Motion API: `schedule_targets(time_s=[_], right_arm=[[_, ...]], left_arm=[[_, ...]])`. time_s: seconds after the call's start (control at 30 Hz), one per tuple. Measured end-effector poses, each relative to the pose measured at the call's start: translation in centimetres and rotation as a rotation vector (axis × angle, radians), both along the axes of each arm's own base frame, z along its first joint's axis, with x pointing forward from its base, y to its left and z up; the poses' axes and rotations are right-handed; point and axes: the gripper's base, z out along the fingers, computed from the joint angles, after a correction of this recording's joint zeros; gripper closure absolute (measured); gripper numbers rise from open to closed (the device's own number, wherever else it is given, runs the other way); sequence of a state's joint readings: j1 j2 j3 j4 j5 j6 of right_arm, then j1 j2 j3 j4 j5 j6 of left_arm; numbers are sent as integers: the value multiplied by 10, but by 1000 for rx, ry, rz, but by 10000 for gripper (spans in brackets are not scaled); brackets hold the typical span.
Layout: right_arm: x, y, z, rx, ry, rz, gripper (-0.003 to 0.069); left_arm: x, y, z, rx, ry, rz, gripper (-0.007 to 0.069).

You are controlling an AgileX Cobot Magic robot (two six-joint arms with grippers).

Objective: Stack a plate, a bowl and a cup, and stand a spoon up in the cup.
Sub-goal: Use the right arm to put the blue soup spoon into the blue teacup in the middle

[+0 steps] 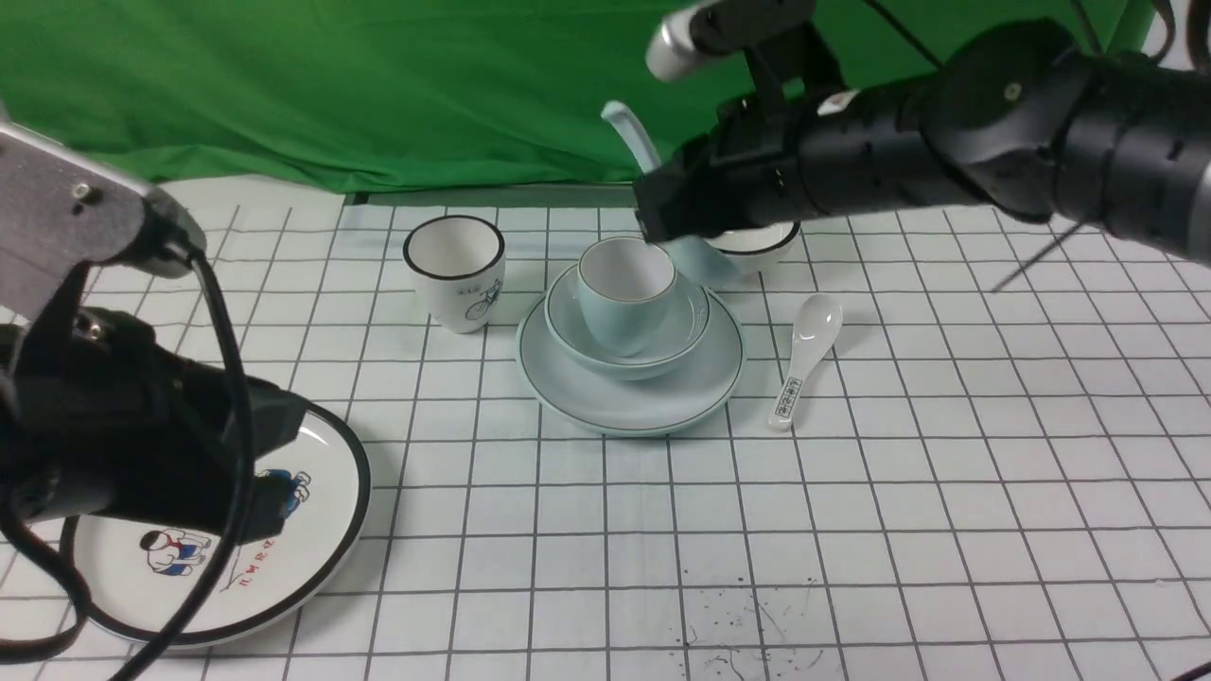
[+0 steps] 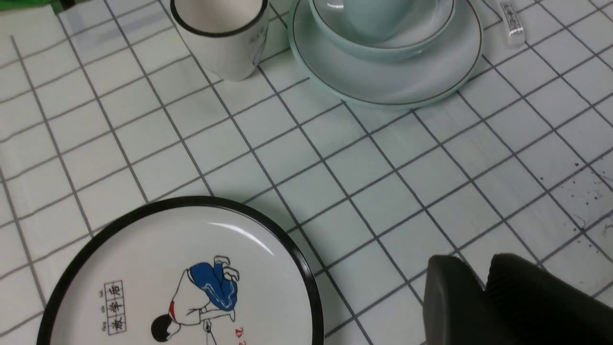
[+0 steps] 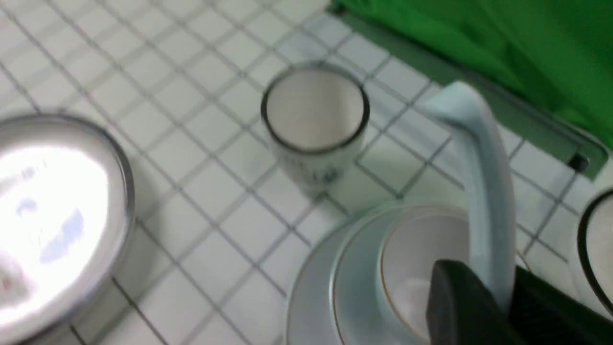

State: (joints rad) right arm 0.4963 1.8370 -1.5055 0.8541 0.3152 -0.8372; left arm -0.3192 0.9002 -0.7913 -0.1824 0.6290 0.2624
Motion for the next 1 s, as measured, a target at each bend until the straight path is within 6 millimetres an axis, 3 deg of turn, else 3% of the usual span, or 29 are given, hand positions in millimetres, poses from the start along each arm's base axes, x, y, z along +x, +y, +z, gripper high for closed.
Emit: schedule_targets(time_s=[0.2, 0.27, 0.57, 0.67, 0.7, 0.77, 0.87, 0.97, 1.0], right_arm=[[37, 23, -18, 73, 45, -16, 578], [47, 29, -33, 74, 68, -24, 578], [59, 33, -69, 50, 117, -49, 576], [60, 34, -74, 46, 125, -52, 529], [60, 34, -74, 45, 124, -51, 522], [60, 33, -73, 44, 121, -52, 412], [56, 32, -65, 18, 117, -22, 329], [43, 27, -44, -49, 118, 35, 361], [35, 22, -28, -94, 107, 52, 412]], left_arm=[[4, -1, -3, 3, 12, 2, 566], [4, -1, -3, 2, 12, 3, 566], [4, -1, -2, 0, 6, 4, 562], [4, -1, -2, -5, 6, 8, 562], [4, -1, -2, -6, 7, 9, 562], [5, -1, -2, -14, 2, 15, 562], [6, -1, 0, -23, -22, 20, 562], [6, -1, 1, -26, -32, 21, 562], [5, -1, 3, -30, -43, 22, 562]])
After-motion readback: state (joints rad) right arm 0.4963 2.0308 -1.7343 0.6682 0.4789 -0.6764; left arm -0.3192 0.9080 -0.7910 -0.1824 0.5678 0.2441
